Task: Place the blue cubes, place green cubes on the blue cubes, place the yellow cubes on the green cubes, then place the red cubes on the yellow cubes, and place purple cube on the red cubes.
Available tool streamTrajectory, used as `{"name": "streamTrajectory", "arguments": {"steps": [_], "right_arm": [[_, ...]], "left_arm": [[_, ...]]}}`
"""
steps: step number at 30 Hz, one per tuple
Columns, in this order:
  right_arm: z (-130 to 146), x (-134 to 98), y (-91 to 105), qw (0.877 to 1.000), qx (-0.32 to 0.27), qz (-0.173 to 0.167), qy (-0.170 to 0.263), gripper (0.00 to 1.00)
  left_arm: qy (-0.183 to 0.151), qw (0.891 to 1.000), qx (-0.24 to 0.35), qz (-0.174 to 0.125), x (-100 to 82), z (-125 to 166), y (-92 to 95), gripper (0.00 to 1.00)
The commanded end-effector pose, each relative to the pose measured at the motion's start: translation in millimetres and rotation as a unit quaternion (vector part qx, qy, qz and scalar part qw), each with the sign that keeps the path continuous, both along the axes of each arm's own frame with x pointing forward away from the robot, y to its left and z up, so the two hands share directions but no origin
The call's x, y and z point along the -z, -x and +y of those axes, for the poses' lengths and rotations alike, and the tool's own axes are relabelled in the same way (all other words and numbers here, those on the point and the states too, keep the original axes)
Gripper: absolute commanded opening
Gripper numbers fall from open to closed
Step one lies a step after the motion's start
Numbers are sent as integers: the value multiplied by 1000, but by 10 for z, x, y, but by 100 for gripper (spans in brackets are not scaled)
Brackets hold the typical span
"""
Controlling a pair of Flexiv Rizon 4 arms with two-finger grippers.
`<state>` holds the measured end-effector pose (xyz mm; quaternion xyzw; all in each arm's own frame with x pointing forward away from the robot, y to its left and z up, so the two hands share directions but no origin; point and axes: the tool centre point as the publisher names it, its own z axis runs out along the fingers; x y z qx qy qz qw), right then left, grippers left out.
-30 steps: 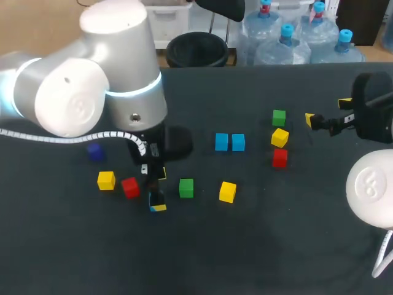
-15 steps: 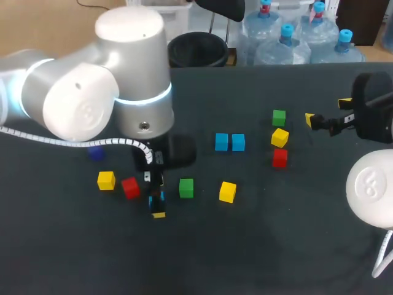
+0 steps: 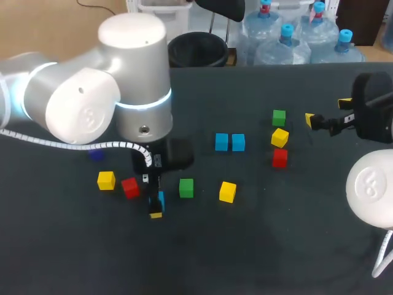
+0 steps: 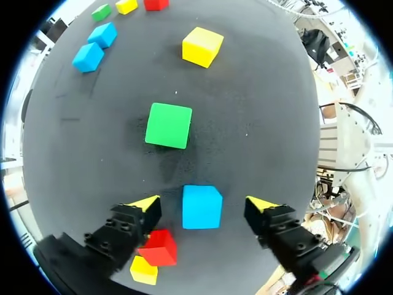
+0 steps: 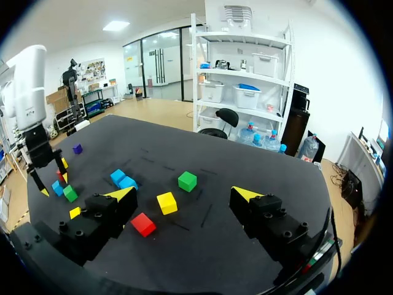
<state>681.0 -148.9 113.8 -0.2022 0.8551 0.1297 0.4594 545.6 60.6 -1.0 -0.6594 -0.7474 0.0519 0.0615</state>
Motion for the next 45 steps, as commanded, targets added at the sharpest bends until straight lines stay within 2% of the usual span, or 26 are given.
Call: {"name": "streamTrajectory", "arguments": {"steps": [1,4,5,14,19,29,45], "right_arm": [[-12,-5,1,1000,-1,1,-1,100],[-12,-5,1,1000,-1,1,-1,100],[-12,-5,1,1000,-1,1,-1,100],[-12,-5,1,1000,-1,1,-1,100],[-12,-5,1,1000,-1,1,-1,100],[-12,-5,1,1000,-1,1,-1,100],[-12,-5,1,1000,-1,1,-1,100]], "left_arm": [[2,1000,0,3,24,0,-46,40],[3,1000,2,2,17,-5,-62,5],[3,1000,2,2,15,-6,-67,0],[3,1000,11,2,14,-36,-102,0],[1,1000,23,1,-42,-79,-180,0],[-17,997,75,-6,-161,-266,-659,0],[-28,993,111,2,-226,-522,-1346,0]]}}
